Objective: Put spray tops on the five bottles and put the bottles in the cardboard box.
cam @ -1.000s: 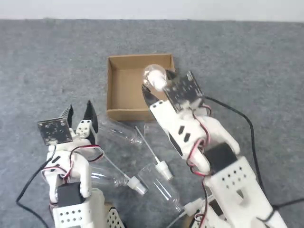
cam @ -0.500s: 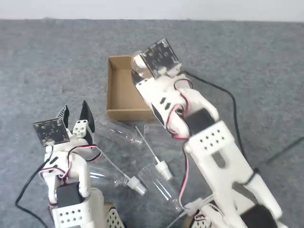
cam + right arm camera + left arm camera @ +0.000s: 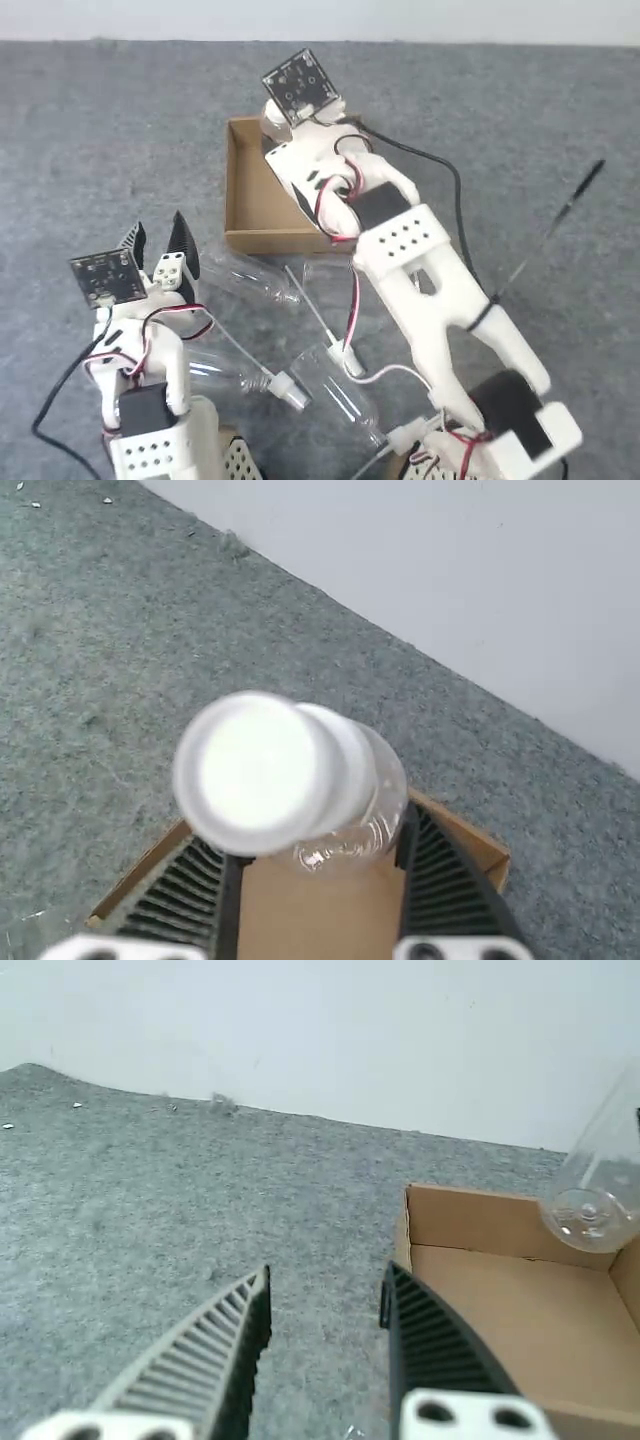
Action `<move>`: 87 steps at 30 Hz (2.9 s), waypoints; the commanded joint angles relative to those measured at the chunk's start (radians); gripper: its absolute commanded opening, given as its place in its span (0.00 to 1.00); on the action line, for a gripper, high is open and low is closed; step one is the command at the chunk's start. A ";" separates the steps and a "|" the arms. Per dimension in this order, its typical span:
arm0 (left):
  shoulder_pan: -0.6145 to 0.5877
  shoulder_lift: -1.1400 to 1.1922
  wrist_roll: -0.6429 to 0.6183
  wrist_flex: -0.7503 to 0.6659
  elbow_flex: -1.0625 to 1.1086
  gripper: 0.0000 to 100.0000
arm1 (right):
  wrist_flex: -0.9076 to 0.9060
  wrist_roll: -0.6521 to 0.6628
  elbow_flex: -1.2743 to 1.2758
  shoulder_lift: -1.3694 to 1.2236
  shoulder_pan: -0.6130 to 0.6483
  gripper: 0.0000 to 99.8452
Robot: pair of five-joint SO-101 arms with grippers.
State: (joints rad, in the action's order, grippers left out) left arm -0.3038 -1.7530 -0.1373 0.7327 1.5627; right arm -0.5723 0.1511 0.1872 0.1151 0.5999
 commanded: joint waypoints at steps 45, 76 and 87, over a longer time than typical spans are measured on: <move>-0.011 -0.015 -0.006 -0.060 -0.015 0.17 | 0.008 -0.149 -0.643 -0.717 0.005 0.07; -0.011 -0.015 -0.008 -0.061 -0.018 0.17 | 0.120 -0.153 -0.654 -0.820 0.076 0.07; -0.011 -0.015 -0.006 -0.061 -0.018 0.17 | 0.127 -0.146 -0.658 -0.858 0.087 0.07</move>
State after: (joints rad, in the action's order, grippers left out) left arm -0.3099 -1.7530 -0.1373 0.7020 1.5627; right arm -0.4496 0.0100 -0.4434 -0.7411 0.6628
